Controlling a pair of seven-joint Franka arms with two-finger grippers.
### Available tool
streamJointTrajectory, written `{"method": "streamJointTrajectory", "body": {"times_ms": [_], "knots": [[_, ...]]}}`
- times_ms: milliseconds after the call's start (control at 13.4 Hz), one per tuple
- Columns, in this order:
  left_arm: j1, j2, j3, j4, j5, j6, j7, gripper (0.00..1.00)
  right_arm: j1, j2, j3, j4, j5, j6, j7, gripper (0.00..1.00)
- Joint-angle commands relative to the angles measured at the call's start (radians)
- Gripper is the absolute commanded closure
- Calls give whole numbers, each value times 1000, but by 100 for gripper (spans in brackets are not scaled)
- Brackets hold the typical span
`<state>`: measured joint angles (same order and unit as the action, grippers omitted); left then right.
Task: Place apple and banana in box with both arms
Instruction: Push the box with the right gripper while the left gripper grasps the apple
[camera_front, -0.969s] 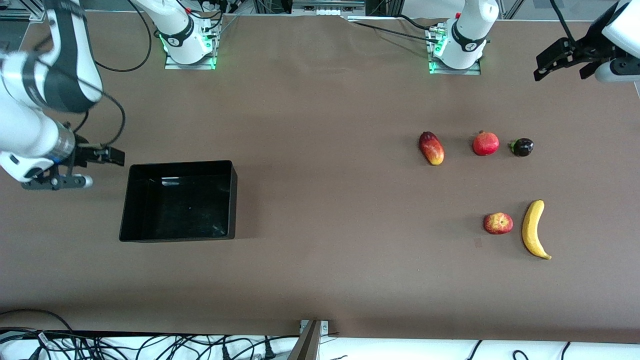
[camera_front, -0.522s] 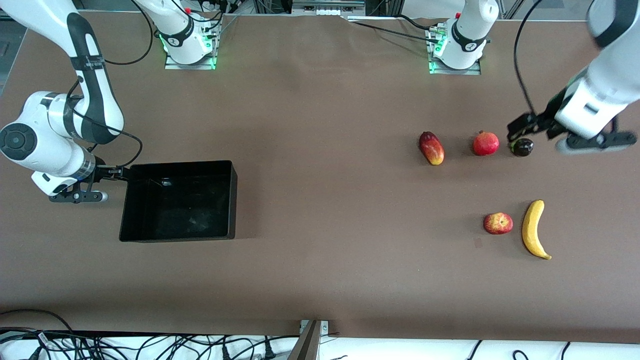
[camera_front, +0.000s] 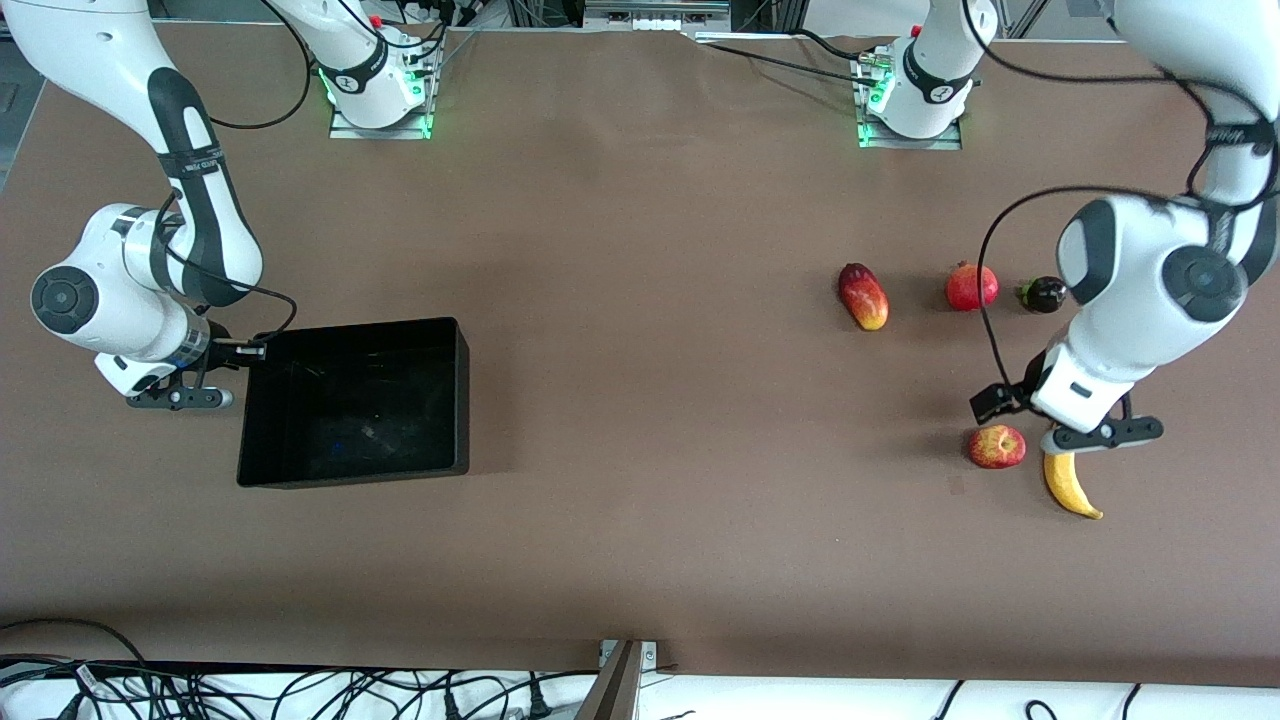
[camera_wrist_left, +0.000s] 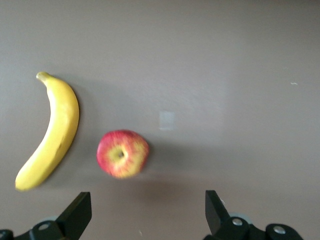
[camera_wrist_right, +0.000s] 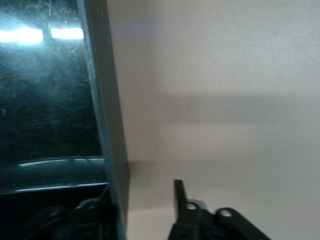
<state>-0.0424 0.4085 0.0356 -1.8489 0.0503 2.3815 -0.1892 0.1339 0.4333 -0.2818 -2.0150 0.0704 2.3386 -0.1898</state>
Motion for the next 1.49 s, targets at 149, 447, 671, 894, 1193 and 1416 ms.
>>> {"method": "streamJointTrajectory", "body": {"times_ms": [149, 447, 671, 894, 1193, 1416], "knots": [[33, 156, -2, 27, 124, 203, 11, 0, 3, -19, 42, 41, 35, -8, -25, 100], [42, 199, 15, 25, 141, 260, 11, 0, 4, -36, 181, 218, 87, -258, -21, 100], [48, 219, 27, 24, 154, 290, 11, 0, 100, -27, 248, 295, 137, -308, 152, 100], [52, 242, 29, -13, 140, 304, -4, 0, 298, 14, 248, 332, 134, -295, 433, 100], [52, 233, 29, -58, 135, 354, -42, 97, 475, 157, 248, 502, 135, -292, 700, 100], [41, 208, 29, -64, 137, 332, -47, 100, 587, 241, 247, 559, 132, -193, 811, 100]]}}
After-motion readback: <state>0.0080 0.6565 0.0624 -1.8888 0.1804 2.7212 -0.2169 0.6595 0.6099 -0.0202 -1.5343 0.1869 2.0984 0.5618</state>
